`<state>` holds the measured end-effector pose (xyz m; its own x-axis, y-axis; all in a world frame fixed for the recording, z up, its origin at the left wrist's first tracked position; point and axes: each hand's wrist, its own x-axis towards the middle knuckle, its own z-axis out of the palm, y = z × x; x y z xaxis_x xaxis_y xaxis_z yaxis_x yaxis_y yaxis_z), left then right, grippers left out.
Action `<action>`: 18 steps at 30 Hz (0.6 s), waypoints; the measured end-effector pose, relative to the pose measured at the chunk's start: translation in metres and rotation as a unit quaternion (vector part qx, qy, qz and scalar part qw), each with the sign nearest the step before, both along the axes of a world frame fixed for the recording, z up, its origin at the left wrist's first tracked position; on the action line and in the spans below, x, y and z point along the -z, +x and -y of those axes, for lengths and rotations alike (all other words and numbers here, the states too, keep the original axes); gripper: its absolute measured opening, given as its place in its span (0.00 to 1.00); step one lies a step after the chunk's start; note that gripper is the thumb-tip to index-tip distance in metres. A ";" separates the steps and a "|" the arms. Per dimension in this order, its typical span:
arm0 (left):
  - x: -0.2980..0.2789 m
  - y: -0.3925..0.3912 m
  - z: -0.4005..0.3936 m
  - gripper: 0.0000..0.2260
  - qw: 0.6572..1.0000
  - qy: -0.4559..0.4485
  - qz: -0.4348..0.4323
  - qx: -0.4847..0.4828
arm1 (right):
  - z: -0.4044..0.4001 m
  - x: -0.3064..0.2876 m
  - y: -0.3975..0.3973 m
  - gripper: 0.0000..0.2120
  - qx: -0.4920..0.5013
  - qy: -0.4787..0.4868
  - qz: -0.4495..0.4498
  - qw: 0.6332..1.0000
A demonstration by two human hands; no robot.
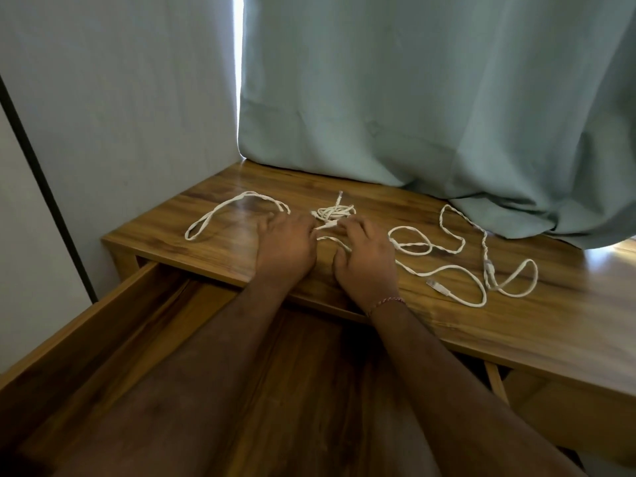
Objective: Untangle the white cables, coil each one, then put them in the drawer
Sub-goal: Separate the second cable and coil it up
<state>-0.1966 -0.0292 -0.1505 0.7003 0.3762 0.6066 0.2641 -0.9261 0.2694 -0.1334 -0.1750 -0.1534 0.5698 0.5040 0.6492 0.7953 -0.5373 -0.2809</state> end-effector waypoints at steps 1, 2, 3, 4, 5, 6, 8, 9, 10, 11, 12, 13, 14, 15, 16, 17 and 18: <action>0.002 -0.004 0.001 0.10 0.997 0.009 0.035 0.069 | 0.006 0.001 -0.002 0.23 -0.001 0.007 0.002 1.000; 0.003 -0.008 0.003 0.11 0.990 0.024 0.052 0.131 | 0.012 0.000 -0.003 0.22 -0.001 0.005 0.004 1.000; 0.005 -0.011 0.005 0.13 0.982 0.048 0.052 0.175 | 0.017 -0.001 -0.004 0.19 -0.005 -0.006 0.013 1.000; 0.007 -0.014 0.008 0.14 0.976 0.078 0.043 0.201 | 0.022 -0.002 -0.006 0.17 -0.004 -0.022 0.024 0.999; 0.008 -0.016 0.009 0.15 0.971 0.099 0.038 0.213 | 0.024 -0.001 -0.008 0.14 -0.008 -0.034 0.035 0.999; 0.010 -0.020 0.010 0.15 0.968 0.100 0.043 0.226 | 0.026 0.000 -0.016 0.13 -0.017 -0.031 0.025 0.999; 0.011 -0.026 0.014 0.14 0.962 0.048 0.069 0.260 | 0.030 0.002 -0.035 0.12 -0.048 0.012 -0.040 0.998; 0.012 -0.029 0.016 0.13 0.958 0.022 0.075 0.278 | 0.031 0.002 -0.045 0.12 -0.053 0.032 -0.071 0.996; 0.012 -0.030 0.018 0.11 0.954 0.004 0.075 0.292 | 0.033 0.001 -0.050 0.12 -0.047 0.043 -0.095 0.993; 0.013 -0.030 0.019 0.10 0.951 -0.010 0.075 0.301 | 0.033 0.002 -0.051 0.12 -0.045 0.054 -0.135 0.988; 0.013 -0.031 0.018 0.08 0.948 -0.028 0.083 0.306 | 0.033 0.000 -0.050 0.12 -0.050 0.077 -0.195 0.976; 0.012 -0.032 0.016 0.06 0.946 -0.054 0.096 0.306 | 0.034 -0.005 -0.050 0.12 -0.062 0.116 -0.273 0.953; 0.011 -0.033 0.014 0.04 0.943 -0.085 0.110 0.302 | 0.033 -0.009 -0.052 0.12 -0.070 0.158 -0.342 0.924; 0.008 -0.033 0.013 0.03 0.940 -0.114 0.120 0.300 | 0.034 -0.016 -0.055 0.13 -0.074 0.192 -0.395 0.896; 0.005 -0.034 0.012 0.04 0.935 -0.134 0.126 0.303 | 0.034 -0.021 -0.058 0.14 -0.080 0.207 -0.426 0.877; 0.003 -0.035 0.013 0.04 0.931 -0.141 0.128 0.310 | 0.036 -0.026 -0.063 0.14 -0.089 0.218 -0.448 0.863; 0.002 -0.038 0.016 0.05 0.930 -0.131 0.136 0.315 | 0.037 -0.026 -0.065 0.15 -0.100 0.227 -0.469 0.848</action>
